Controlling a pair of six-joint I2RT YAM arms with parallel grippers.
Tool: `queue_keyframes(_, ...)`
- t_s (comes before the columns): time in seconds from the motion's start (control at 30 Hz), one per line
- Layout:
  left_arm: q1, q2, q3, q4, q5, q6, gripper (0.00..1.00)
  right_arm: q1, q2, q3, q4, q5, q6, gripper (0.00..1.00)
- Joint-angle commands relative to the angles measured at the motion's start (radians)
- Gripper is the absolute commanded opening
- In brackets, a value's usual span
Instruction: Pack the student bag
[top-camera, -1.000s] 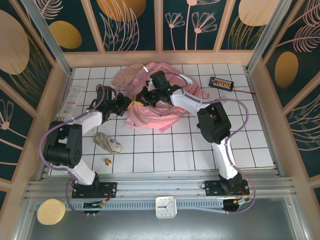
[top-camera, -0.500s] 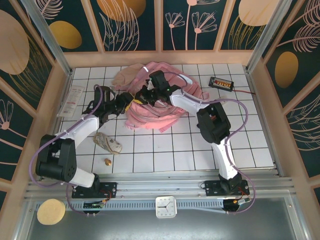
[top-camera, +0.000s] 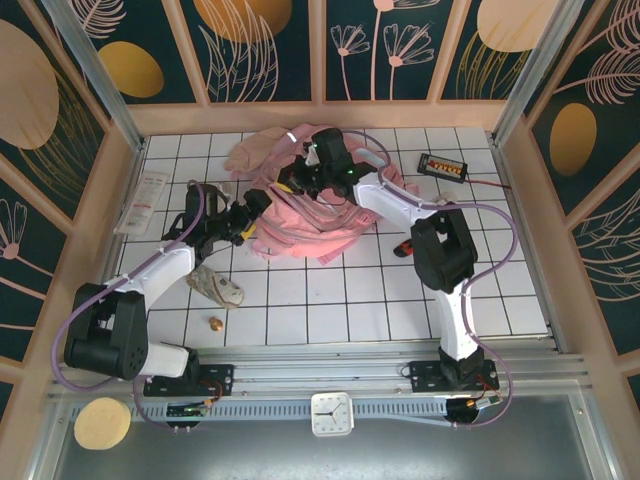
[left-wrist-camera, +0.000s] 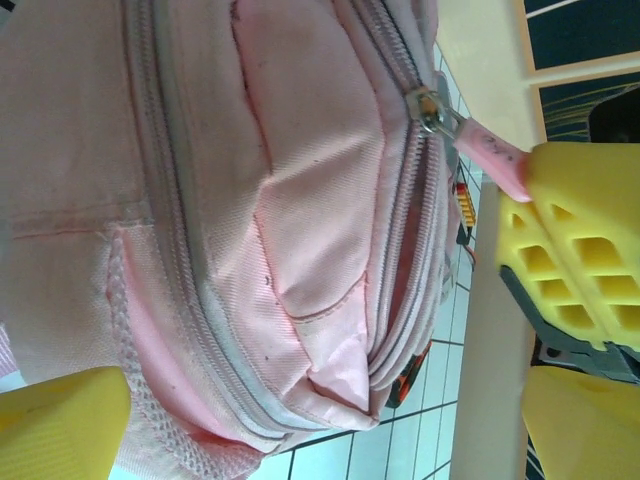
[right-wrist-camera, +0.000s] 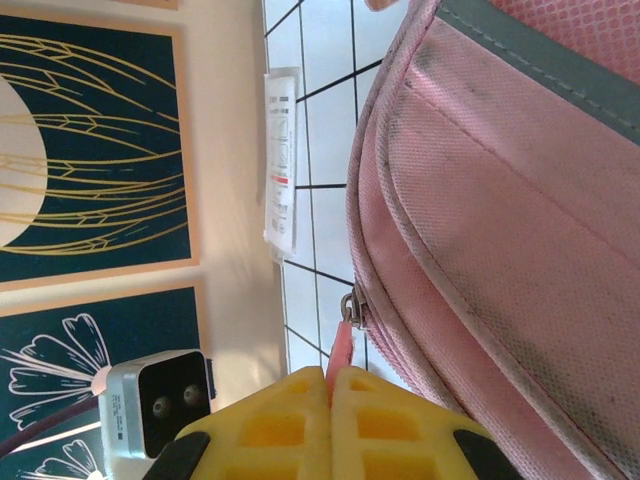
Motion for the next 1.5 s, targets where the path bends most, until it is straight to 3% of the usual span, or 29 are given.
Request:
queue_keyframes(0.0, -0.002, 0.034, 0.03, 0.005, -0.012, 0.022, 0.99, -0.019, -0.108, 0.029, 0.065, -0.025, -0.009, 0.0)
queue_keyframes(0.07, -0.001, 0.065, 0.058, -0.001, -0.009, 0.029, 0.98, -0.027, -0.126, 0.018, 0.065, -0.026, -0.008, 0.0)
queue_keyframes(0.13, -0.002, 0.085, 0.077, -0.013, -0.015, 0.035, 0.91, -0.036, -0.139, 0.01, 0.065, -0.029, -0.007, 0.0)
queue_keyframes(0.3, -0.003, 0.127, 0.057, 0.059, 0.004, -0.016, 0.55, -0.048, -0.168, -0.008, 0.077, -0.035, 0.009, 0.0)
queue_keyframes(0.37, -0.005, 0.151, 0.057, 0.111, 0.019, -0.037, 0.27, -0.047, -0.18, -0.027, 0.08, -0.037, 0.016, 0.0)
queue_keyframes(0.43, -0.015, 0.174, 0.087, 0.127, 0.031, -0.034, 0.08, -0.048, -0.191, -0.051, 0.083, -0.037, 0.026, 0.0)
queue_keyframes(0.53, -0.035, 0.196, 0.169, 0.092, 0.035, 0.017, 0.0, -0.048, -0.2, -0.096, 0.102, -0.031, 0.054, 0.0)
queue_keyframes(0.8, -0.113, 0.194, 0.259, 0.044, 0.03, 0.122, 0.0, -0.019, -0.162, -0.086, 0.151, 0.016, 0.148, 0.0)
queue_keyframes(1.03, -0.199, 0.16, 0.149, 0.119, -0.004, 0.064, 0.0, 0.024, -0.044, 0.037, 0.135, 0.036, 0.165, 0.0)
queue_keyframes(1.13, -0.199, 0.08, 0.122, 0.003, -0.089, 0.131, 0.02, 0.027, -0.027, 0.069, 0.101, 0.031, 0.147, 0.0)
queue_keyframes(1.2, -0.197, 0.008, 0.119, -0.116, -0.208, 0.218, 0.14, 0.025, -0.033, 0.07, 0.076, 0.03, 0.126, 0.0)
queue_keyframes(1.3, -0.197, -0.112, 0.105, -0.197, -0.4, 0.402, 0.22, 0.024, -0.053, 0.056, 0.032, 0.02, 0.096, 0.0)
queue_keyframes(1.33, -0.197, -0.147, 0.095, -0.197, -0.447, 0.477, 0.39, 0.022, -0.066, 0.05, 0.014, 0.02, 0.082, 0.0)
queue_keyframes(1.47, -0.184, -0.2, 0.131, -0.232, -0.615, 0.663, 0.64, 0.013, -0.124, 0.017, -0.062, 0.019, 0.032, 0.0)
